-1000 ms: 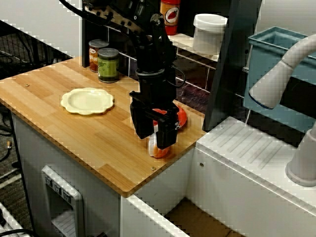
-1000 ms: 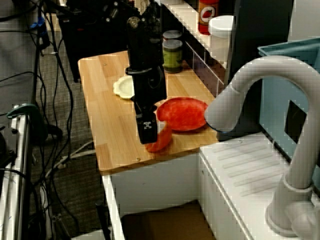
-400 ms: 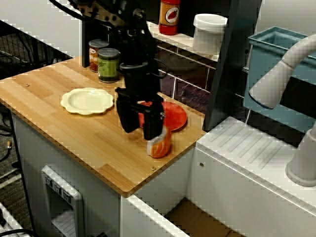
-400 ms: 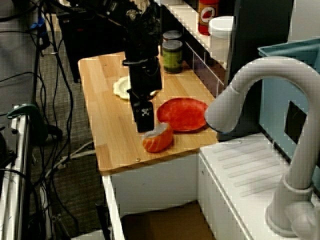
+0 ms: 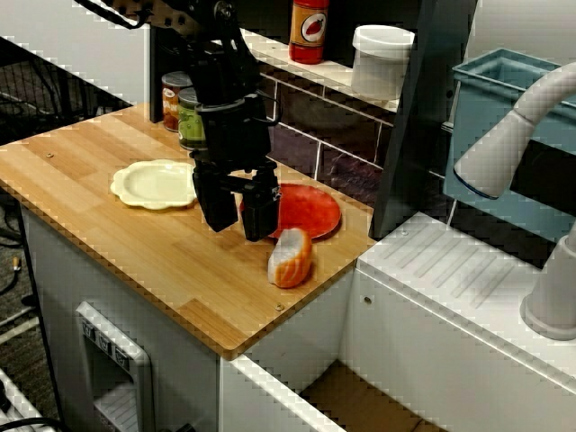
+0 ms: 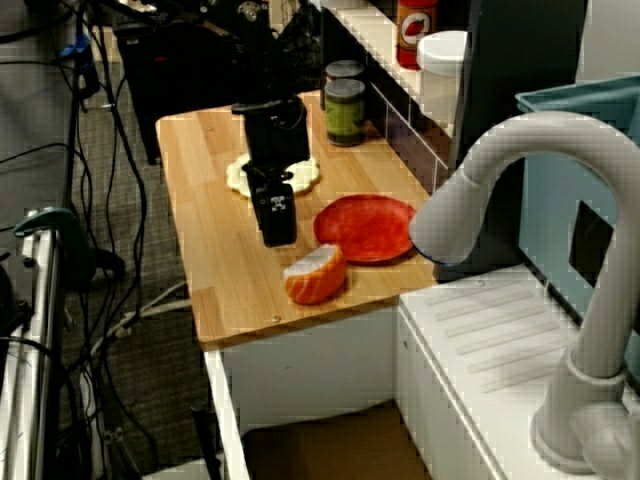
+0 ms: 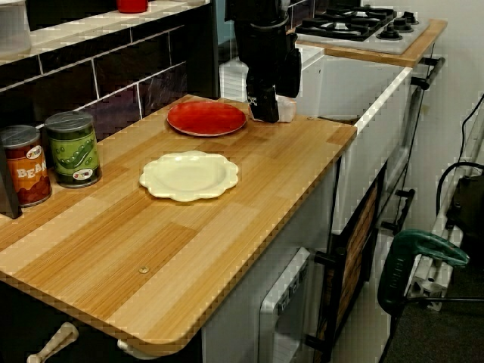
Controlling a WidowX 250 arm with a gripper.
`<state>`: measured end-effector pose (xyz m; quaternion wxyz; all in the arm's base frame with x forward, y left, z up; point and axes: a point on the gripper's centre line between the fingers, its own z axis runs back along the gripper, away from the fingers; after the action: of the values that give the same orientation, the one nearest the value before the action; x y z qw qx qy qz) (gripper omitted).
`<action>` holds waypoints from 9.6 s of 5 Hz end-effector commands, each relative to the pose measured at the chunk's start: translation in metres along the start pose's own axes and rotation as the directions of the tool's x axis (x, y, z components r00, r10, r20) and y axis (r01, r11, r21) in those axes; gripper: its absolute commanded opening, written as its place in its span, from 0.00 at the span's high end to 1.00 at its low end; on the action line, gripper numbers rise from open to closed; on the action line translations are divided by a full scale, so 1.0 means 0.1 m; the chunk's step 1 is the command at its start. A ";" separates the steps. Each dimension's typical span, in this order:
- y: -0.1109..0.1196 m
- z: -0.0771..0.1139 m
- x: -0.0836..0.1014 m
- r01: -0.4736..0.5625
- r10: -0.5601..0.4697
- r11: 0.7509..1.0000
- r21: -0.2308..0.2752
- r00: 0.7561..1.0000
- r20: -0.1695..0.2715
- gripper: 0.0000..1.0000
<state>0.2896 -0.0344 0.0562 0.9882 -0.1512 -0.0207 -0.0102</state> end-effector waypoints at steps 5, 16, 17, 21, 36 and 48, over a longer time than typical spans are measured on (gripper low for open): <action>-0.11 -0.03 0.10 0.040 -0.044 0.998 0.057 0.996 0.081 0.00; 0.29 -0.13 -0.02 -0.021 0.014 0.997 0.076 0.995 0.094 0.00; 0.37 -0.10 -0.03 -0.031 0.022 0.996 0.085 0.994 0.107 0.00; 0.17 0.22 0.03 0.222 -0.229 0.972 0.075 0.968 0.103 0.00; -0.44 0.22 0.06 0.905 -0.938 0.346 -0.248 0.331 -0.101 0.00; -0.58 0.20 -0.29 0.488 -0.496 0.868 -0.092 0.848 -0.186 0.00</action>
<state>0.2540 -0.0851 0.0830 0.9464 -0.1603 0.0641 -0.2729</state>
